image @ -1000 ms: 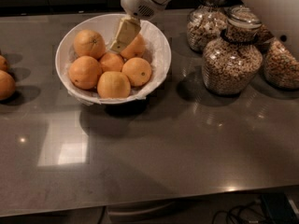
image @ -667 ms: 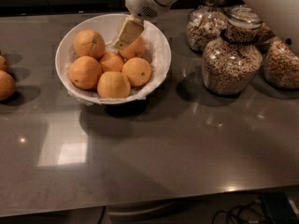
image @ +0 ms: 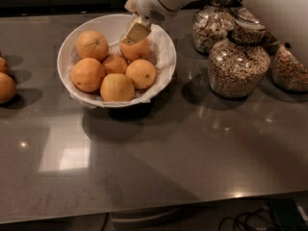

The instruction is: Pick orange from white bowl

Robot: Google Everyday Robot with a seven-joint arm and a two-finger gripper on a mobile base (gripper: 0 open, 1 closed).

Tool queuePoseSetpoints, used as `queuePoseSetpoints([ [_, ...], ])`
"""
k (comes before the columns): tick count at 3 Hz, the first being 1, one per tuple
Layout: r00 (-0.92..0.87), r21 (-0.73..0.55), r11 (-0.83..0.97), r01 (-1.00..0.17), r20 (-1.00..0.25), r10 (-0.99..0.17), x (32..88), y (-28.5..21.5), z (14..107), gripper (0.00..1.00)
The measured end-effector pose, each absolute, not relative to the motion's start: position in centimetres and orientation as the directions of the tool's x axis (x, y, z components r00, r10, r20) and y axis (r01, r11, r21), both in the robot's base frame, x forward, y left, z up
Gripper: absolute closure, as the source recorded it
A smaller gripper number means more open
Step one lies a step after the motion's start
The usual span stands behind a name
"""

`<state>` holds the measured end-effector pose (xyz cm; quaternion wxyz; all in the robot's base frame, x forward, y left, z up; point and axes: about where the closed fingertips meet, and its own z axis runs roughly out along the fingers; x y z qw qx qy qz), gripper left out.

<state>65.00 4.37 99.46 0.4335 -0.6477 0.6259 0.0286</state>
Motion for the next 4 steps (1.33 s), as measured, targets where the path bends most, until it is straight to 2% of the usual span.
queuePoseSetpoints([
  [2,0.117,-0.468,0.24,-0.85,-0.613,-0.781,66.2,3.2,96.8,0.32],
  [4,0.074,-0.404,0.266,-0.875,-0.656,-0.751,67.1,4.6,93.6,0.36],
])
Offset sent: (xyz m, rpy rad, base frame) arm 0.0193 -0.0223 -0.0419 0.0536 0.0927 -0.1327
